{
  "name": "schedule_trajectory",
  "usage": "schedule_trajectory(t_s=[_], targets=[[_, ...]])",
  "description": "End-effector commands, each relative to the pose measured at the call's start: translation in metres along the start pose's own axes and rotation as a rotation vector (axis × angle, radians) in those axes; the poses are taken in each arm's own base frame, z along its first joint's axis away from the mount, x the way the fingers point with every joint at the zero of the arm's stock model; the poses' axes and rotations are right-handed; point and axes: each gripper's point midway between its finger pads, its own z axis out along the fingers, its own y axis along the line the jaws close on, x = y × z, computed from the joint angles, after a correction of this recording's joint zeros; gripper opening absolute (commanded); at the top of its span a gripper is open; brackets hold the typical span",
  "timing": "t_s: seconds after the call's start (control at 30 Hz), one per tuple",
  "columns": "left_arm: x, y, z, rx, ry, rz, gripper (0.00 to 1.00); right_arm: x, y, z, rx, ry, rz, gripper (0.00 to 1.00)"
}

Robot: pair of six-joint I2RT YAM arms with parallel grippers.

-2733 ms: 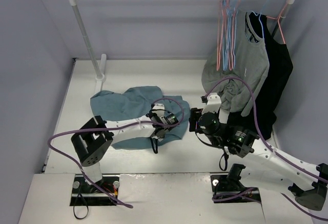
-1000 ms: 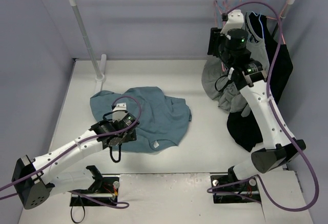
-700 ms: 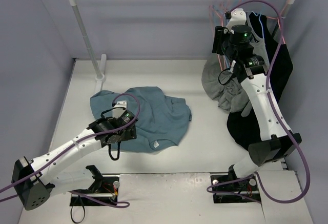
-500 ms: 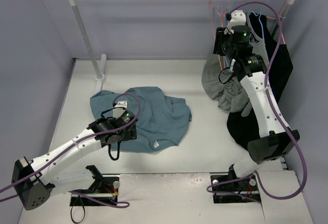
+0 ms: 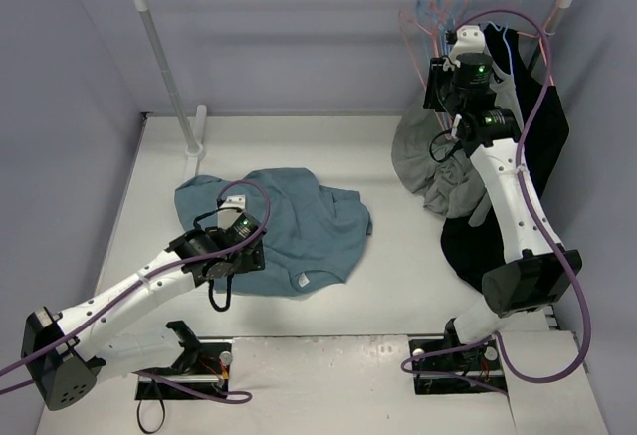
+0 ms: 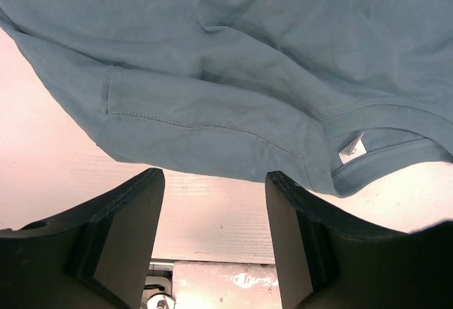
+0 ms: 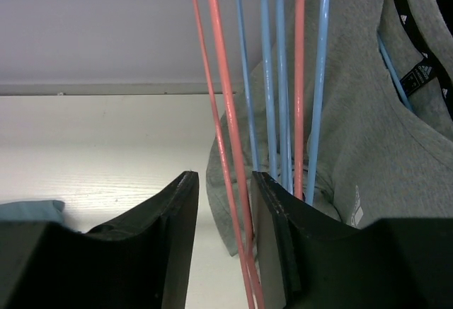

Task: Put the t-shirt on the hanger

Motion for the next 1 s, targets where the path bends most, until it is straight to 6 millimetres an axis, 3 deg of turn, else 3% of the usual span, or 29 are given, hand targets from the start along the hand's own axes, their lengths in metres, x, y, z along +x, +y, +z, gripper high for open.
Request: schedule_trajectory(t_s=[0.0,0.13,0.17,0.23,0.4,0.53,0.63,0.77,0.87,0.97], targets=[[-0.012,-0.002,-0.009,0.02,-0.028,-0.014,0.58,-0.024,-0.004,0.002,-0.008,-0.09,0.008,0.34],[-0.011,-0.003,-0.009,0.025,-0.024,-0.017,0.58,-0.025,0.001,0.002,-0.036,-0.098,0.007,0.16],[-0.011,-0.003,-0.009,0.025,-0.023,-0.015,0.58,-0.028,0.001,0.0,-0.036,-0.107,0.007,0.07],[-0.011,-0.004,-0.009,0.026,-0.024,-0.018,0.58,-0.036,0.003,-0.004,-0.048,-0.131,0.012,0.0],[-0.011,-0.005,-0.008,0.029,-0.024,-0.02,0.58,-0.06,0.004,-0.017,-0.064,-0.201,-0.026,0.0],[-0.014,-0.007,-0.008,0.028,-0.031,-0.019,0.58,-0.092,0.011,-0.041,-0.112,-0.32,-0.053,0.0],[-0.016,-0.009,-0.007,0.026,-0.034,-0.016,0.58,-0.105,0.017,-0.059,-0.15,-0.372,-0.067,0.0],[-0.018,-0.011,-0.006,0.017,-0.029,-0.015,0.58,-0.102,0.032,-0.08,-0.231,-0.392,-0.086,0.0],[-0.017,-0.015,-0.002,0.017,-0.012,-0.016,0.58,-0.084,0.046,-0.091,-0.284,-0.368,-0.102,0.0],[-0.015,-0.021,0.003,0.012,0.011,-0.021,0.58,-0.049,0.065,-0.097,-0.337,-0.289,-0.139,0.0]])
